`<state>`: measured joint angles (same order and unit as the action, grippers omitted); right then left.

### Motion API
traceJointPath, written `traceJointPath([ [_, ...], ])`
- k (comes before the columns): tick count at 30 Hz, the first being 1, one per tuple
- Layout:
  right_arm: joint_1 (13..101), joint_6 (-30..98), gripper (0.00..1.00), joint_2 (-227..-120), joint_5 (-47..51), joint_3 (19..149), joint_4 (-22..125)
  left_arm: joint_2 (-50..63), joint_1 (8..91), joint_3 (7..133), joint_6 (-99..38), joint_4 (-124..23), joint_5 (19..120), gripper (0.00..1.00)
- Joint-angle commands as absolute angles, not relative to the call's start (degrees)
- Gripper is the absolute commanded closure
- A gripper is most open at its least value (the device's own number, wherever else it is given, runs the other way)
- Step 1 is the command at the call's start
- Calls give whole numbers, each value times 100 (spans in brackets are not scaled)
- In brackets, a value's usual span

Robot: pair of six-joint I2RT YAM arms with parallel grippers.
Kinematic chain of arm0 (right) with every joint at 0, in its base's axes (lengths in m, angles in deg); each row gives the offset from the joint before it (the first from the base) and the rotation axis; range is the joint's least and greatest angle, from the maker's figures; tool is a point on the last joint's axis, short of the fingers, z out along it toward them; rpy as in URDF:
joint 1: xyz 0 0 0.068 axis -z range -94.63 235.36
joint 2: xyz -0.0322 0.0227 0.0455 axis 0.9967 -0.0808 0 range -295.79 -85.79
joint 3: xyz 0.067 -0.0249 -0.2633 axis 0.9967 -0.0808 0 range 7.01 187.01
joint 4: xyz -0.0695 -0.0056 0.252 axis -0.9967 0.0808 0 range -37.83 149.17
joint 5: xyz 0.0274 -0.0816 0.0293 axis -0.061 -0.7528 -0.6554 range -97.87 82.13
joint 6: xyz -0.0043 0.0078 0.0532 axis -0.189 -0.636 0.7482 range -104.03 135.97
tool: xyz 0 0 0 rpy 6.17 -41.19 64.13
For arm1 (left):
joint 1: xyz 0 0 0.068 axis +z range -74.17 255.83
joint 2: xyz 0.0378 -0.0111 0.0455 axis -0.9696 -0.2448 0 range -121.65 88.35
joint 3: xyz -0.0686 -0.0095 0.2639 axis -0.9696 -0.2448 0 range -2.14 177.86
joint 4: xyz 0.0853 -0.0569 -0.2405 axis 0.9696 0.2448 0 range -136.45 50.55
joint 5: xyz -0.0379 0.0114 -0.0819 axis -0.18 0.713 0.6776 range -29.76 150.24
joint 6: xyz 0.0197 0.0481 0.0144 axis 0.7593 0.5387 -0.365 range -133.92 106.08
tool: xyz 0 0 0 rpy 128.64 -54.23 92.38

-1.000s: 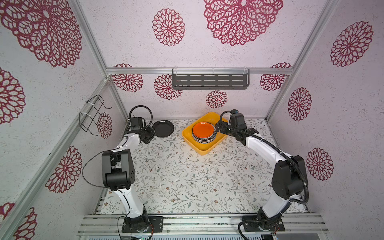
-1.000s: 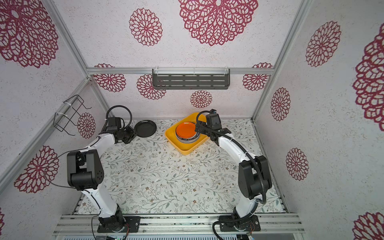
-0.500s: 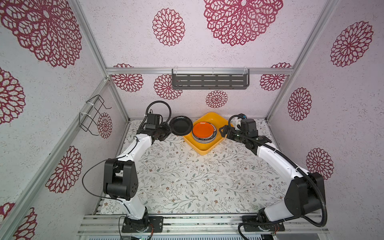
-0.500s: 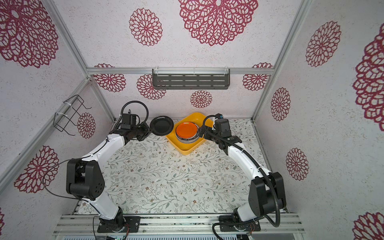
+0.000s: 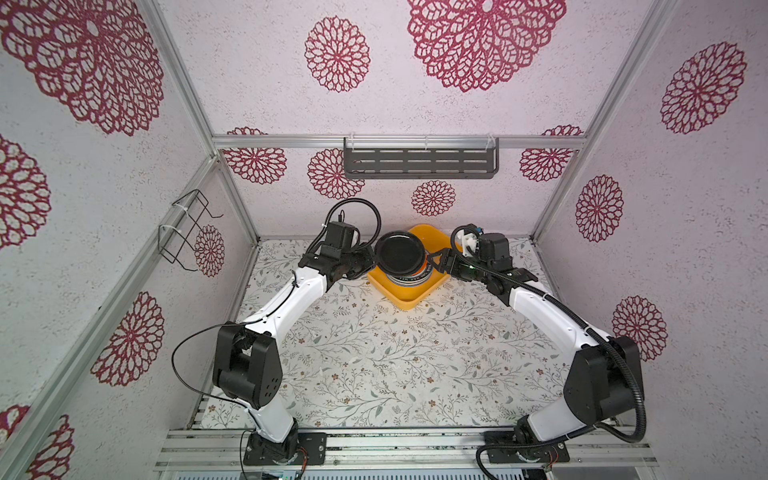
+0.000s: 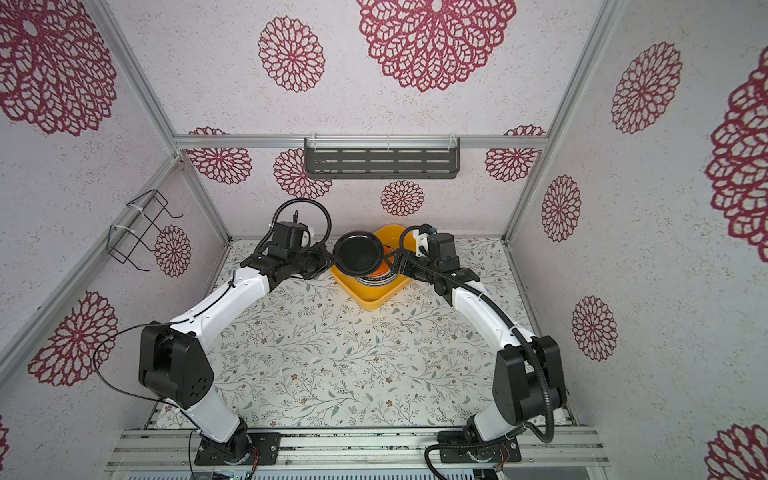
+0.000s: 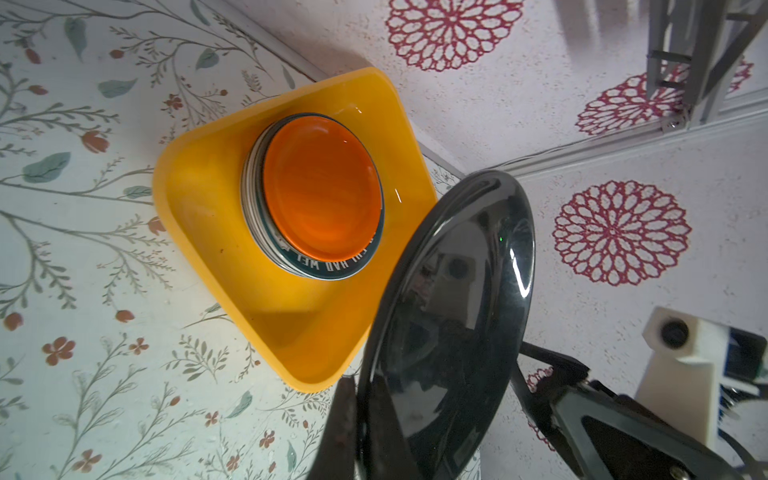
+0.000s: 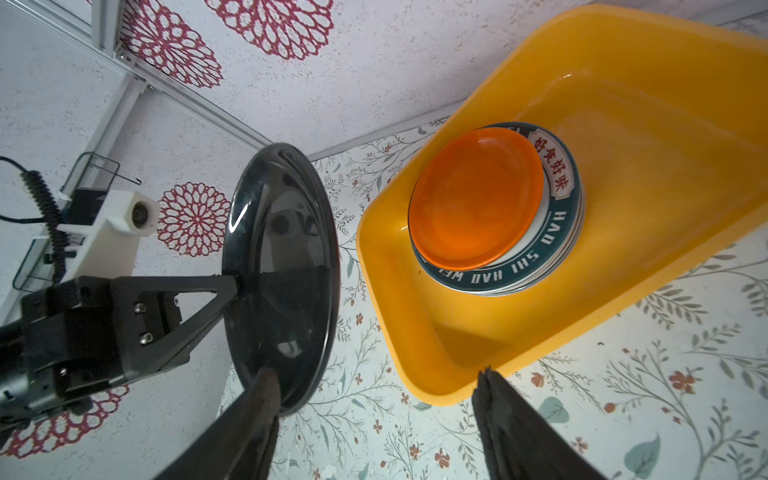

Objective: Place the plates into the plastic bin on the countertop
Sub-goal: 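Close right gripper on the black plate rim while left gripper holds it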

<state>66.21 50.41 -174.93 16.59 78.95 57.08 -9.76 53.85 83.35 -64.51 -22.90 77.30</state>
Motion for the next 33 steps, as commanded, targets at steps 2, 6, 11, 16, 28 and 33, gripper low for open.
traceJointPath([
  [2, 6636, 5188, 35, -17611, 1941, 8151, 5469, -1124, 5271, 8648, -6187, -2317, 7789, 100],
  [6, 6639, 5155, 49, -17750, 1895, 8301, 5601, -1221, 5234, 8807, -6123, -2287, 7841, 100],
  [11, 6638, 5173, 65, -17894, 1819, 8402, 5702, -1313, 5188, 9024, -6015, -2239, 7851, 100],
  [16, 6639, 5211, 80, -18003, 1899, 8479, 5673, -1388, 5127, 9199, -5909, -2233, 7857, 99],
  [28, 6646, 5348, 100, -18175, 1850, 8577, 5761, -1387, 5016, 9335, -5717, -2229, 7746, 74],
  [33, 6665, 5401, 100, -18268, 1787, 8725, 5887, -1155, 4933, 9301, -5462, -2135, 7278, 41],
])
